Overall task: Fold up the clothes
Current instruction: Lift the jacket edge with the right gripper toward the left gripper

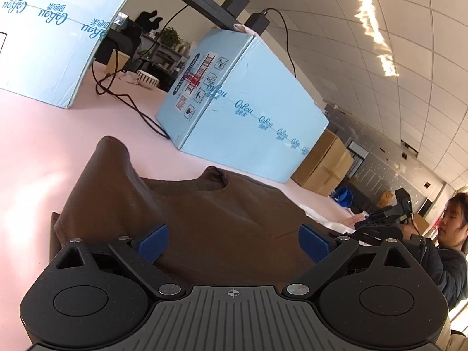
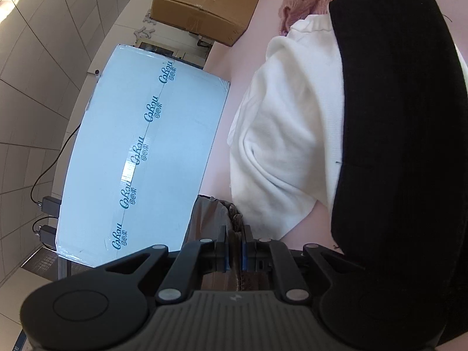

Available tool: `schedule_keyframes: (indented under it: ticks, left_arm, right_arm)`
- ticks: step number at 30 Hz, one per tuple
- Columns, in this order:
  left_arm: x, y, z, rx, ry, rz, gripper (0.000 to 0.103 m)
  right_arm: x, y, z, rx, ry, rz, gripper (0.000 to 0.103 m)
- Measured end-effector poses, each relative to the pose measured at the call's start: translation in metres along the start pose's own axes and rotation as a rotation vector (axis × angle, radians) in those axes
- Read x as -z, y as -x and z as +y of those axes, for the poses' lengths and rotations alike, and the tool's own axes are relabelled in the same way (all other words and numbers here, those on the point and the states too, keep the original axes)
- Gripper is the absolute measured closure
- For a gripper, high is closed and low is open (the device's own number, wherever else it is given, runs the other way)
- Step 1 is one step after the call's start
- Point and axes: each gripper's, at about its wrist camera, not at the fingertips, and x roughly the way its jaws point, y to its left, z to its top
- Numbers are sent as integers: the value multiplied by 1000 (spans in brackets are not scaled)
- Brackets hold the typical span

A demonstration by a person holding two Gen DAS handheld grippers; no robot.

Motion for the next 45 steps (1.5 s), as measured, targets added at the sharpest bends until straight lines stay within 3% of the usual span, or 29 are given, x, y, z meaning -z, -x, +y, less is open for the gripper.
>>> schedule_keyframes:
  ticks: [5,10,12,13,15,17,19,30,33,34,36,37,45]
  left_arm:
    - [4,-2,-8,-24,-60,15,6]
    - [3,2,-2,-1,-18,-8,6]
    - [3,2,-2,2,-14,-9,6]
    - [2,1,-2,1,-16,-10,6]
    - [3,0,-4,-7,-28,-6,6]
    - [3,-1,-6,-12,-37,-2,6]
    - [3,0,-7,-13,-41,-2,5]
    - [4,0,-6,-11,-38,-2,5]
    - [4,-1,-6,-12,-39,1,5]
    - [4,-1,-6,-12,-40,1,5]
    - [5,-1,-6,-12,-40,2,5]
    - [4,-1,-6,-12,-39,3,5]
    - [5,-2,-5,-8,-34,9,5]
  right_arm:
    - [2,-1,-5,24,-7,7,94]
    - [2,1,-9,30,-55,23,87]
    - [3,4,-10,36,-68,49,80]
    - [4,6,-9,43,-72,64,70]
    - [7,13,-6,65,-73,86,61]
    - [12,23,-3,61,-76,99,42]
    - [15,30,-2,39,-83,107,34]
    - [14,6,0,-61,-33,132,28]
    - [12,0,0,-90,-4,131,29]
    - [12,-2,0,-95,9,132,34]
    - [11,-7,-2,-75,19,130,60]
    - [10,-10,-5,-52,12,131,89]
    - [14,-13,-10,-60,28,106,91]
